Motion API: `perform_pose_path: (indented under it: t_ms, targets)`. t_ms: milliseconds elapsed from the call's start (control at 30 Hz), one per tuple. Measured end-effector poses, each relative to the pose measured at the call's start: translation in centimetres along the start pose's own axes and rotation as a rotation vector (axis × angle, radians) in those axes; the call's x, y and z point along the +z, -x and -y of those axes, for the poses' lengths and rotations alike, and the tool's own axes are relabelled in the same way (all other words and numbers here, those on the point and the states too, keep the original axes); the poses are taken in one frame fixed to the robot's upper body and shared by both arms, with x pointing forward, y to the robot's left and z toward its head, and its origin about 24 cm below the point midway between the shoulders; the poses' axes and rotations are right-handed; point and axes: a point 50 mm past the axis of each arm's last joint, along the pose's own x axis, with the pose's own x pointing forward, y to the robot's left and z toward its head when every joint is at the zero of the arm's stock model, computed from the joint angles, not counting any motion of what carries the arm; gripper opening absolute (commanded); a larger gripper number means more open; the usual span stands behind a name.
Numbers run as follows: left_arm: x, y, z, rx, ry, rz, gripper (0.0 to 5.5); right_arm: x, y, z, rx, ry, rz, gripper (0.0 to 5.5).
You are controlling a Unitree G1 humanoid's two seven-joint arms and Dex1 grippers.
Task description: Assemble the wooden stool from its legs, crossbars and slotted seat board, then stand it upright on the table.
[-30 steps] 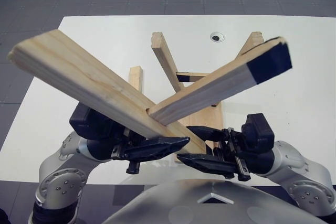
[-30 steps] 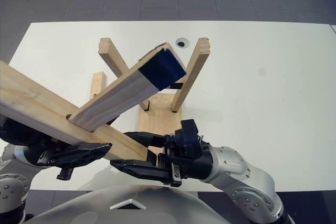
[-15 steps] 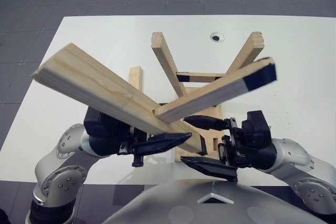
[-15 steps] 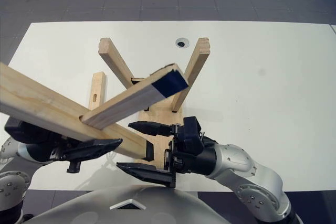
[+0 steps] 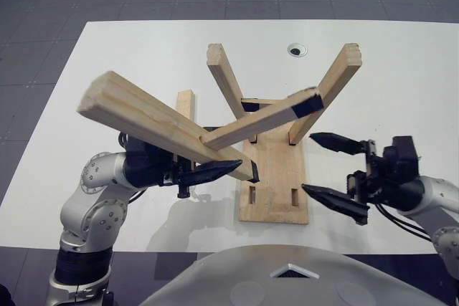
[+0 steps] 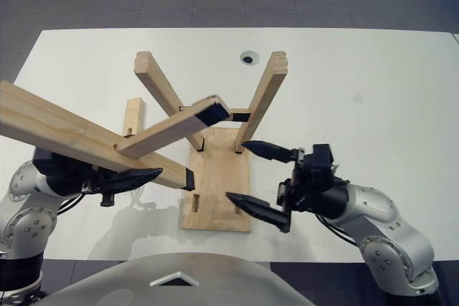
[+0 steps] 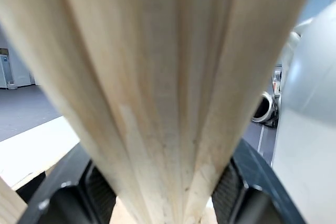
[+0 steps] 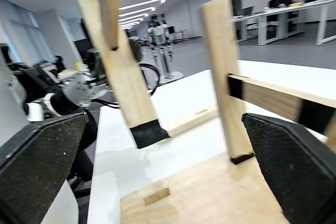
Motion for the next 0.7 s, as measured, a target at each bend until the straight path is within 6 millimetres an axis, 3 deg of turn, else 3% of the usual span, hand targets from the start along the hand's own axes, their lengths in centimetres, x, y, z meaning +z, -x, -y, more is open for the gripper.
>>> perform_pose_path:
  t_ms: [300, 700]
  targets:
    - [-2.9, -0.3, 0.6, -0.067, -0.079, -0.11, 2.06, -1.6, 3.1, 1.3, -0.086, -0.006, -0.106, 5.5]
    - [-4.5, 0.6, 0.9, -0.128, -0.021, -0.172, 2.06, -1.7, 3.3, 1.7, -0.112, 0.006, -0.109, 5.5]
